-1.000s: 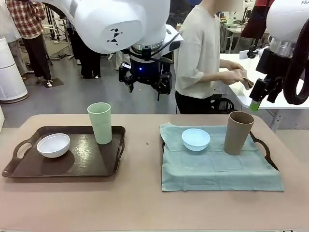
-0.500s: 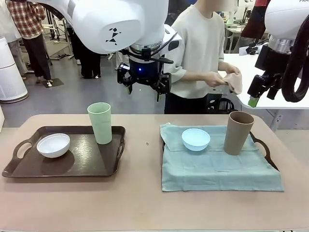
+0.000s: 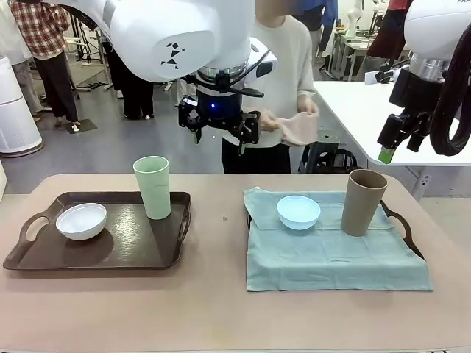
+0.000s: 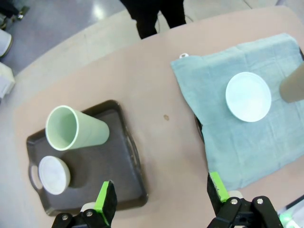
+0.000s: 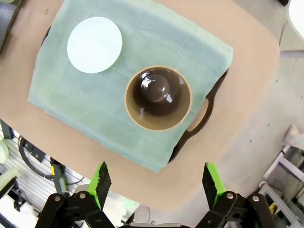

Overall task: Set up a tray with a mat and arrange the tableware.
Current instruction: Pick up the Picnic Bowl and Reusable plastic cup from the Handle tray in front of the human's position and hold them in the air.

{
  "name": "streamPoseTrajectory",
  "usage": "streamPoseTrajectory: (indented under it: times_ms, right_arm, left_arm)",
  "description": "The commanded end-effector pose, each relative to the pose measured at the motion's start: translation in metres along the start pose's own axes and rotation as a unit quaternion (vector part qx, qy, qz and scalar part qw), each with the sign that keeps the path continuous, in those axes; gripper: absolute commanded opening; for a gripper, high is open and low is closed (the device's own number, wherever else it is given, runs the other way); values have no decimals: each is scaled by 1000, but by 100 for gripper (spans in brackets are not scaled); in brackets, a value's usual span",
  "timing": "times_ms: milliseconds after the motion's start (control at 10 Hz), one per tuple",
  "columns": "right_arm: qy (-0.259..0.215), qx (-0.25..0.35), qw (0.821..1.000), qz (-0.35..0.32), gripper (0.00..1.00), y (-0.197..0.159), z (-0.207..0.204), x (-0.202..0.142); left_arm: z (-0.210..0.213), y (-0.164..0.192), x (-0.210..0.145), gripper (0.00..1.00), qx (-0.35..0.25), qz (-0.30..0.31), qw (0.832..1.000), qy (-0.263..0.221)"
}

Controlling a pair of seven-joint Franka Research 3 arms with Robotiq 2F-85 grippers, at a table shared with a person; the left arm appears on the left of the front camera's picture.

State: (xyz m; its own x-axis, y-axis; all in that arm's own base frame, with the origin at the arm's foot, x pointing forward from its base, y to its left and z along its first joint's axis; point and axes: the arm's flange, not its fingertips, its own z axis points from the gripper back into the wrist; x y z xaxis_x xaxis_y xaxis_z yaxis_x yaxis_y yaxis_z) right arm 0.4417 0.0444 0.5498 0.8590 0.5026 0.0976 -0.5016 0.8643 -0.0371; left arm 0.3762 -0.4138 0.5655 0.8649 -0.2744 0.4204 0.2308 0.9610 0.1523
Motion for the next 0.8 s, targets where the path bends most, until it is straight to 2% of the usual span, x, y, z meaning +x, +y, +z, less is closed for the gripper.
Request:
streamPoseTrajectory:
  times_ms: [0, 700]
  right_arm:
    - [4, -2, 1000, 8, 100, 1, -1, -4]
    - [0, 0, 1000, 0, 100, 0, 0, 0]
  left_arm:
    - [1, 1, 2, 100, 2, -9, 1000, -5]
    - [0, 0, 0, 100, 0, 0, 1000, 0]
